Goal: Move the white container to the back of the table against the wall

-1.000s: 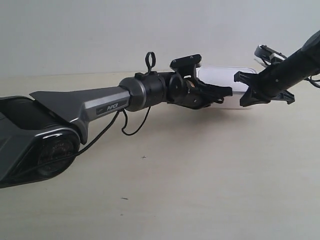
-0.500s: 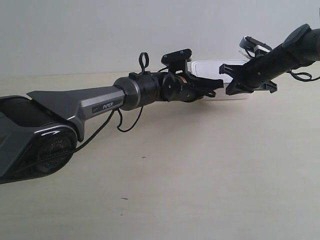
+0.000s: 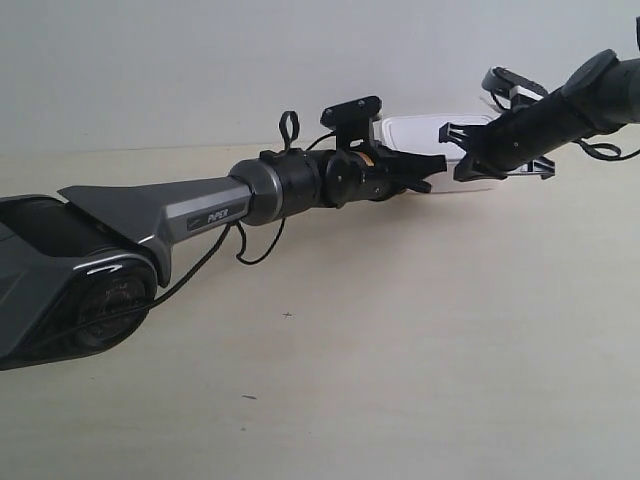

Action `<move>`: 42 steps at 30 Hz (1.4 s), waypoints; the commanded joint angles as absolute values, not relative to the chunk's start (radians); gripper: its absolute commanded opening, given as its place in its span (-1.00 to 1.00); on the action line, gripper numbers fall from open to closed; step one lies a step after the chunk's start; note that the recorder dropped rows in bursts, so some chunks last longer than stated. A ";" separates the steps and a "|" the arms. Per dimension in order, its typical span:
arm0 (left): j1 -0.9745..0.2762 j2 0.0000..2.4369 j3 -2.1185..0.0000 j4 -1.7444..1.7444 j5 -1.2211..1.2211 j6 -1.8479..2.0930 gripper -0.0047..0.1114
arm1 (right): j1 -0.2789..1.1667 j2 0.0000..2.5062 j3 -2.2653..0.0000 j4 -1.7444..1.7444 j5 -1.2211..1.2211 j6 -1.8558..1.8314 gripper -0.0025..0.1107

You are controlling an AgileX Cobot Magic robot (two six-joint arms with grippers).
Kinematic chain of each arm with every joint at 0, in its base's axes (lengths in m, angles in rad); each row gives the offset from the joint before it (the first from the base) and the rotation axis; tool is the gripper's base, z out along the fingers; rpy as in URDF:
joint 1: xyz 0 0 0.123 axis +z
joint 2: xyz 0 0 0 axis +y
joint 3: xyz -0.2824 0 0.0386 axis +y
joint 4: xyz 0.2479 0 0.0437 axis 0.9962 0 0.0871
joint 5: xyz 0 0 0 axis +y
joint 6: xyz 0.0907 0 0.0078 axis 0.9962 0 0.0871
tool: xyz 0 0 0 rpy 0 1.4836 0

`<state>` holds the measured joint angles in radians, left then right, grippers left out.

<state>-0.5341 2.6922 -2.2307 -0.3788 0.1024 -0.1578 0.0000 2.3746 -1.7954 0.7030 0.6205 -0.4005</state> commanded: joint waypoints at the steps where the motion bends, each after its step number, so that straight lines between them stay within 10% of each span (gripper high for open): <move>1: -0.532 2.694 -2.239 -0.383 0.087 -0.163 -0.92 | 0.000 2.391 -1.806 0.723 0.586 -0.409 -0.96; 42: -0.532 2.694 -2.239 -0.383 0.128 -0.163 -0.92 | 0.058 2.422 -1.814 0.762 0.277 -0.420 -0.96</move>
